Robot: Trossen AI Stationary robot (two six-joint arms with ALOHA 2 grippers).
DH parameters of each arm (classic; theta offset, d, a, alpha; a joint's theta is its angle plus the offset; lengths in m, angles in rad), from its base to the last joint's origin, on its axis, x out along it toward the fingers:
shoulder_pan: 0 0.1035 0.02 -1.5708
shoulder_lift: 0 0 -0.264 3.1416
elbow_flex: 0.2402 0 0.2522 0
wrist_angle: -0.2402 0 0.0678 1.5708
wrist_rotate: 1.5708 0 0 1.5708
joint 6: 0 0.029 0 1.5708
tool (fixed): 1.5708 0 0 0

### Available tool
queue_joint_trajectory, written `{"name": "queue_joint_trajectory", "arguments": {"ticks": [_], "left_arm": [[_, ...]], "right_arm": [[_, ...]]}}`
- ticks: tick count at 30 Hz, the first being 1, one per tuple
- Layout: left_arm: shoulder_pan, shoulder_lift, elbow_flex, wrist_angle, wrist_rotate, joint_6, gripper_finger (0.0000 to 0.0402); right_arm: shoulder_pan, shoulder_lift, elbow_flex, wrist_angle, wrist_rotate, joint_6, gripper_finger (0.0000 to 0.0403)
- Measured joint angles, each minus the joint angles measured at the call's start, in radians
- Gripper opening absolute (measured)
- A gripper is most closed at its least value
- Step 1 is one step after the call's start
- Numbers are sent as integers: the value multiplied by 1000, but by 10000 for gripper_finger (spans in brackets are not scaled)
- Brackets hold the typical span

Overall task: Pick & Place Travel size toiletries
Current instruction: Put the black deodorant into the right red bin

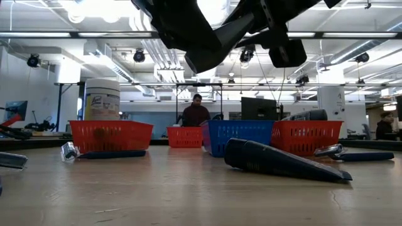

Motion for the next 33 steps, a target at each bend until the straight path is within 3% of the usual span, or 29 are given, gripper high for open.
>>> {"name": "queue_joint_trajectory", "arguments": {"ticks": [5, 14, 18, 22, 33], "left_arm": [[0, 0, 0, -9, -1, 0, 220], [1, 0, 0, -13, -3, 0, 220], [1, 0, 0, -13, -3, 0, 220], [1, 0, 0, -13, -3, 0, 220], [1, 0, 0, -13, -3, 0, 220]], "right_arm": [[0, 0, 0, 5, -5, 23, 165], [0, 0, 0, 7, -28, 41, 275], [1, 0, 0, 5, -29, 38, 302], [1, 0, -2, 2, -29, 37, 288], [1, 2, -8, 4, -32, 38, 197]]}}
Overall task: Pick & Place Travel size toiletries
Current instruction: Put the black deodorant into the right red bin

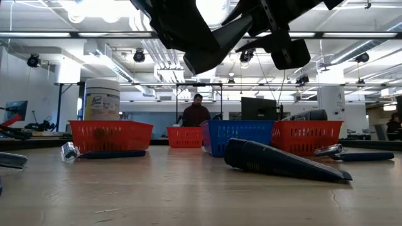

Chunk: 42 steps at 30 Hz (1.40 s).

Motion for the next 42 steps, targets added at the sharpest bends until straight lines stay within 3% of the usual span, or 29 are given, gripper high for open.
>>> {"name": "queue_joint_trajectory", "arguments": {"ticks": [11, 17, 22, 26, 30, 34, 37, 42], "left_arm": [[0, 0, 0, -6, -17, 23, 229], [0, -10, 1, 5, -23, 13, 262], [0, -37, 2, -49, -62, -15, 286], [-1, -71, 2, -144, -111, -60, 295], [-1, -81, 2, -208, -128, -111, 296], [-1, -82, 2, -242, -153, -128, 294], [-1, -82, 2, -256, -157, -129, 294], [2, -82, 2, -283, -156, -114, 293]], "right_arm": [[0, 0, -2, -2, 7, -6, 102], [0, -1, -2, -22, 12, -30, 102], [0, -38, -2, -152, 73, -45, 100], [7, -111, 10, -304, 200, -49, 100], [66, -193, 56, -542, 483, -20, 99], [186, -171, 132, -857, 730, 95, 98], [246, -80, 172, -1012, 774, 162, 98], [260, 87, 226, -1019, 785, 143, 98]]}}
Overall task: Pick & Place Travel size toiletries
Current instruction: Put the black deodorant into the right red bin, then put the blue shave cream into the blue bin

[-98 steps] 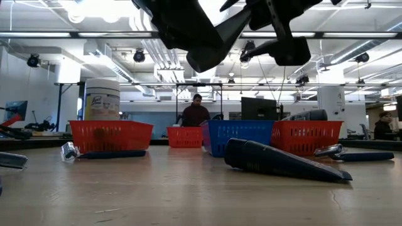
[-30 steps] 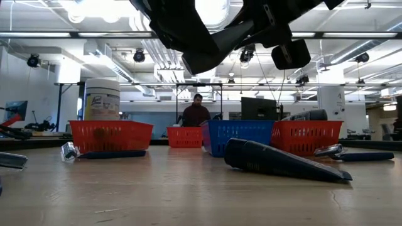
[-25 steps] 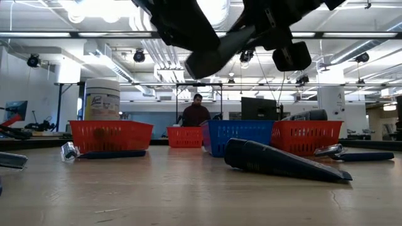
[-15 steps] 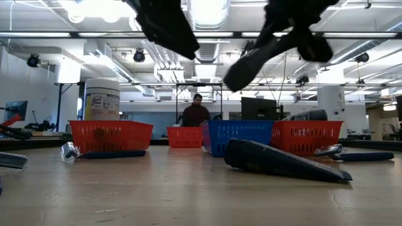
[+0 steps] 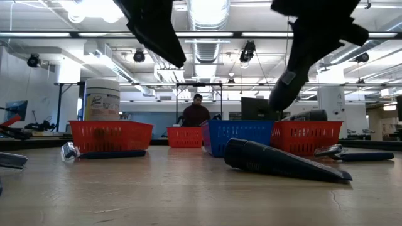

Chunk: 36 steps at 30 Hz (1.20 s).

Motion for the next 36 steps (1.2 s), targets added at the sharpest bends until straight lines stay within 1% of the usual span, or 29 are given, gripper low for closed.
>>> {"name": "queue_joint_trajectory", "arguments": {"ticks": [4, 5, 10, 13, 17, 18, 22, 26, 29, 32, 34, 36], "left_arm": [[0, 0, 0, -22, 0, -2, 295], [0, 0, 0, -28, 0, -4, 295], [0, 0, -1, -70, 1, -23, 293], [0, 0, -1, -93, 2, -26, 295], [0, 0, -2, -109, 20, -25, 295], [0, 0, -2, -108, 35, -24, 294], [0, 0, -3, -87, 151, 18, 294], [0, -1, -19, -36, 204, 99, 295], [0, -1, -52, 65, 287, 173, 293], [-8, 1, -120, 241, 383, 253, 292], [-16, 12, -164, 377, 414, 296, 291], [-24, 36, -201, 486, 436, 331, 291]], "right_arm": [[0, 80, 44, -16, 103, -25, 99], [-1, 97, 51, -29, 114, -28, 100], [-21, 173, 48, -52, 75, -25, 107], [-21, 197, 47, -54, 71, -24, 121], [-22, 200, 46, -54, 40, -35, 161], [-22, 193, 46, -56, 36, -36, 175], [-15, 167, 45, -59, 21, -38, 230], [-16, 144, 44, -58, 12, -39, 285], [-12, 114, 44, -57, 12, -71, 316], [7, 61, 45, -60, 10, -88, 335], [26, 21, 45, -79, 10, -78, 342], [50, -23, 45, -114, 14, -26, 346]]}}
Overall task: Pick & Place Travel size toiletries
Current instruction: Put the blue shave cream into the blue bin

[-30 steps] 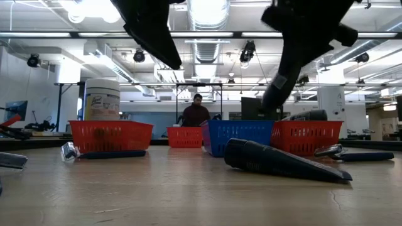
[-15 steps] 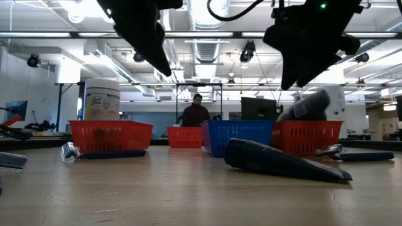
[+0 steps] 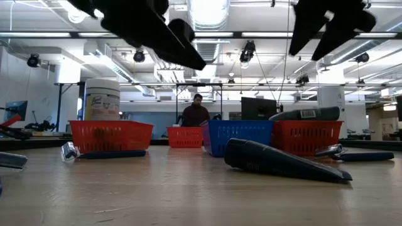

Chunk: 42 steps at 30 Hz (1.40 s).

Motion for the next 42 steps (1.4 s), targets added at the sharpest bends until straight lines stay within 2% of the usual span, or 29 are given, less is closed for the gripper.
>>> {"name": "queue_joint_trajectory", "arguments": {"ticks": [6, 10, 17, 24, 27, 30, 32, 34, 37, 39, 42], "left_arm": [[-5, 144, -4, 213, 35, 46, 291], [-5, 278, 74, 220, 82, 87, 291], [-2, 421, 245, 83, 85, 76, 291], [-1, 447, 352, -180, 61, 68, 291], [-2, 393, 346, -264, 11, 54, 289], [-1, 281, 305, -293, -20, 36, 282], [-1, 196, 246, -294, -40, -16, 278], [-1, 103, 162, -296, -73, -84, 275], [-6, -42, 29, -303, -139, -191, 273], [-14, -135, -57, -299, -190, -259, 273], [-25, -252, -157, -291, -242, -326, 273]], "right_arm": [[96, -117, -1, -146, 103, 221, 346], [102, -158, -5, -160, 92, 219, 339], [105, -174, -5, -157, 79, 222, 325], [113, -148, -5, -152, 58, 208, 315], [115, -150, -6, -152, 36, 207, 319], [137, -159, -16, -140, 9, 205, 329], [155, -163, -33, -70, -32, 132, 334], [170, -161, -82, 118, -118, -19, 338], [184, -113, -195, 560, -258, -272, 342], [184, -47, -244, 791, -312, -390, 345], [168, 58, -247, 892, -323, -473, 348]]}}
